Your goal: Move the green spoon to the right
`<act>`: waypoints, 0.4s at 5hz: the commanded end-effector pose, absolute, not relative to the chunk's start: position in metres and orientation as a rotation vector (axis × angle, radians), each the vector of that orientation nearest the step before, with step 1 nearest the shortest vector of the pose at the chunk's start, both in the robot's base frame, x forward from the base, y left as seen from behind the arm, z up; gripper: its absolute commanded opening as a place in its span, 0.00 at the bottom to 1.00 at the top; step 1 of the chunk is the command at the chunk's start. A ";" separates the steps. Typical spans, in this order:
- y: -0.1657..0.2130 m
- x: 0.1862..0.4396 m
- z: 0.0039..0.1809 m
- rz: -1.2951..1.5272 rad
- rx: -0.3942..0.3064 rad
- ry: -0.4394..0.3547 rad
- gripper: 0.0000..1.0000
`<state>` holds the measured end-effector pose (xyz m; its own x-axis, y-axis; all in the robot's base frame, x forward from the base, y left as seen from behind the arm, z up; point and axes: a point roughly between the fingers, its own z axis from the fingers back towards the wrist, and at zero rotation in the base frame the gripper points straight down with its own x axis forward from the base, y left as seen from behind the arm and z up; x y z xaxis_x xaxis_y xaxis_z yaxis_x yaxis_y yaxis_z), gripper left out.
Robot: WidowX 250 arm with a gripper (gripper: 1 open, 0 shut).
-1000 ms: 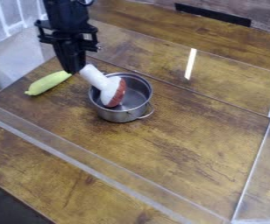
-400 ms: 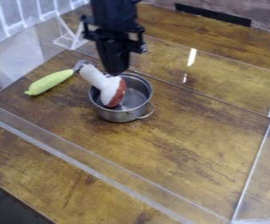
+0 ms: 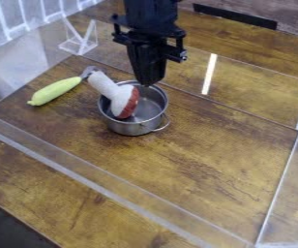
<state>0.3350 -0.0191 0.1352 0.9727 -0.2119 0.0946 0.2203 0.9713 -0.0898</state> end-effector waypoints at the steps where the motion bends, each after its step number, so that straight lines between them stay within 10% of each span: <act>1: -0.035 0.342 0.170 -0.201 -0.080 -0.189 0.00; 2: -0.052 0.347 0.163 -0.169 -0.079 -0.189 0.00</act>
